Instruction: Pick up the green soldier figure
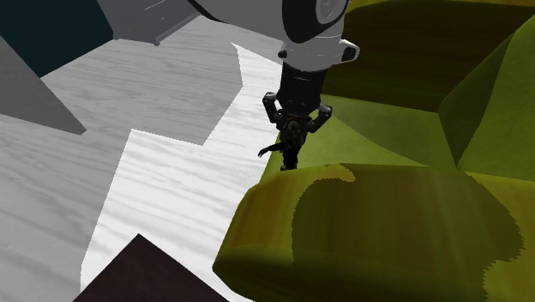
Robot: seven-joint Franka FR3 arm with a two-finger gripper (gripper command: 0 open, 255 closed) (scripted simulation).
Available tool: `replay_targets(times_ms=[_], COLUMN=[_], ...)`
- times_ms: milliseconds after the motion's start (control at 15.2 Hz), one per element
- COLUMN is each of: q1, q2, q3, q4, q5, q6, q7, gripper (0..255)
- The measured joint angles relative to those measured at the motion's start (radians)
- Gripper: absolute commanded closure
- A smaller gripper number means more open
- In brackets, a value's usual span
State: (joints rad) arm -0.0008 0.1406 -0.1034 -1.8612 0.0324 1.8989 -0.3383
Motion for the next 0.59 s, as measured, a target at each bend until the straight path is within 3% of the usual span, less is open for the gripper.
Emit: replay_targets(times_ms=[594], q1=[0.001], q2=[-0.009], q3=[0.000], q4=[0.026], q5=[-0.001], q6=[-0.036], q7=[0.002], gripper=[255])
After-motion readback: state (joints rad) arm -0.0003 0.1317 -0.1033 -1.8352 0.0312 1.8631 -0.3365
